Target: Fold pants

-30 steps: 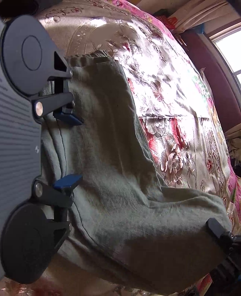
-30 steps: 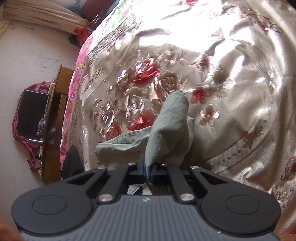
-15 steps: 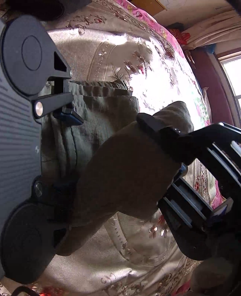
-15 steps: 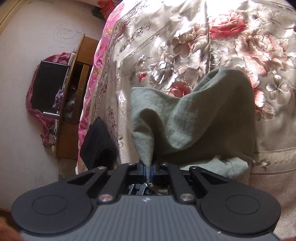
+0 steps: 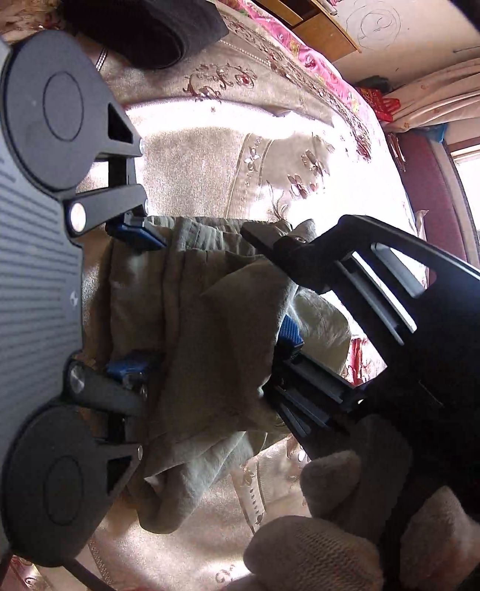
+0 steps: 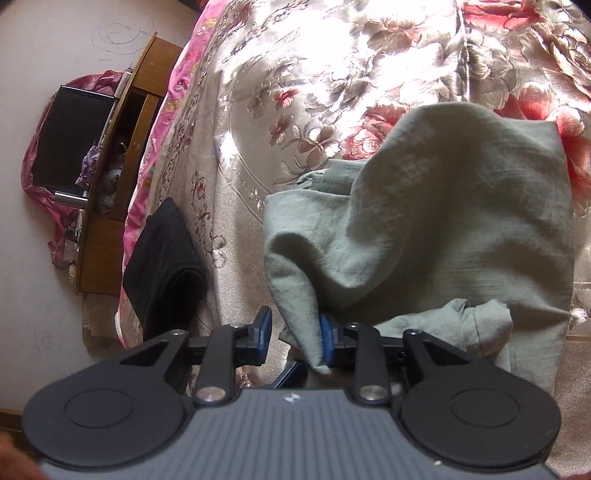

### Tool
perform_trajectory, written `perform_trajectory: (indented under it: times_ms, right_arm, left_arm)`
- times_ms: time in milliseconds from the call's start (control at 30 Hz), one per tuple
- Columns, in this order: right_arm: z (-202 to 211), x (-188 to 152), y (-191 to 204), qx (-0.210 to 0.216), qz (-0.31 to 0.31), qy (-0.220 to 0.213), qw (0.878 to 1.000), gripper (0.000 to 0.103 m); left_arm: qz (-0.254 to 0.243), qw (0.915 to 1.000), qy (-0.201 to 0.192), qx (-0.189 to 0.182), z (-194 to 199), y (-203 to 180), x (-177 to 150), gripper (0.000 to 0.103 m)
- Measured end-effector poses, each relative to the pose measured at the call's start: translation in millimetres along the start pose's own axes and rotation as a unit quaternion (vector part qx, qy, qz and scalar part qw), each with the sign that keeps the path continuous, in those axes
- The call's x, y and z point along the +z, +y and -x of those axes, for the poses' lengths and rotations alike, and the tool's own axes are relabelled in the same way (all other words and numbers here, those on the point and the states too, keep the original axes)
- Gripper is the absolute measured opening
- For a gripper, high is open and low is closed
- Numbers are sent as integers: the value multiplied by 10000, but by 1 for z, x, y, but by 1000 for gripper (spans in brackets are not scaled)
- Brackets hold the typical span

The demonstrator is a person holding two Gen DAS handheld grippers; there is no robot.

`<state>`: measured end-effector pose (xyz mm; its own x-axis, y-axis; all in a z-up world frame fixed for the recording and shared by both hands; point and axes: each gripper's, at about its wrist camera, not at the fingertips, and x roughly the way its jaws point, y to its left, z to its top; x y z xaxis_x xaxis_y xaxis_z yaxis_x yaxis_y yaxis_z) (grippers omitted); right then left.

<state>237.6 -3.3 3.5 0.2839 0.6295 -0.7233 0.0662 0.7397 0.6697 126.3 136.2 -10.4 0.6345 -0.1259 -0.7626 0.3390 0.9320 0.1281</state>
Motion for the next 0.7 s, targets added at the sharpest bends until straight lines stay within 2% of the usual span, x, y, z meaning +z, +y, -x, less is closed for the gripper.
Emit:
perform_trajectory:
  times_ms: [100, 167, 333, 400, 467, 500, 600, 667, 700]
  right_arm:
    - [9, -3, 11, 36, 253, -100, 9996, 36]
    - [16, -3, 16, 108, 429, -151, 9989, 43]
    - [34, 7, 17, 350, 699, -185, 9968, 44]
    - [41, 12, 17, 624, 762, -74, 9951, 45]
    - [47, 16, 12, 943, 574, 34, 9939, 45]
    - [52, 18, 10, 982, 533, -27, 9937, 45]
    - [67, 28, 5, 424, 919, -369, 9942, 47]
    - [68, 36, -3, -30, 1091, -365, 9934, 47]
    - [66, 38, -10, -104, 1070, -329, 9937, 47]
  left_arm:
    - [30, 10000, 35, 84, 3, 4, -2, 73]
    - [113, 9999, 69, 102, 4, 7, -3, 73]
    - [518, 9986, 104, 41, 5, 20, -3, 73]
    - [643, 9979, 84, -5, 4, 24, -1, 73]
    - [649, 9979, 15, 37, 3, 27, 2, 73]
    - [631, 9980, -11, 63, 2, 29, 3, 73]
    - [711, 9974, -68, 37, 3, 40, 6, 73]
    - [820, 9966, -55, 39, 3, 49, 7, 73]
    - [900, 9959, -45, 49, 4, 54, 7, 73]
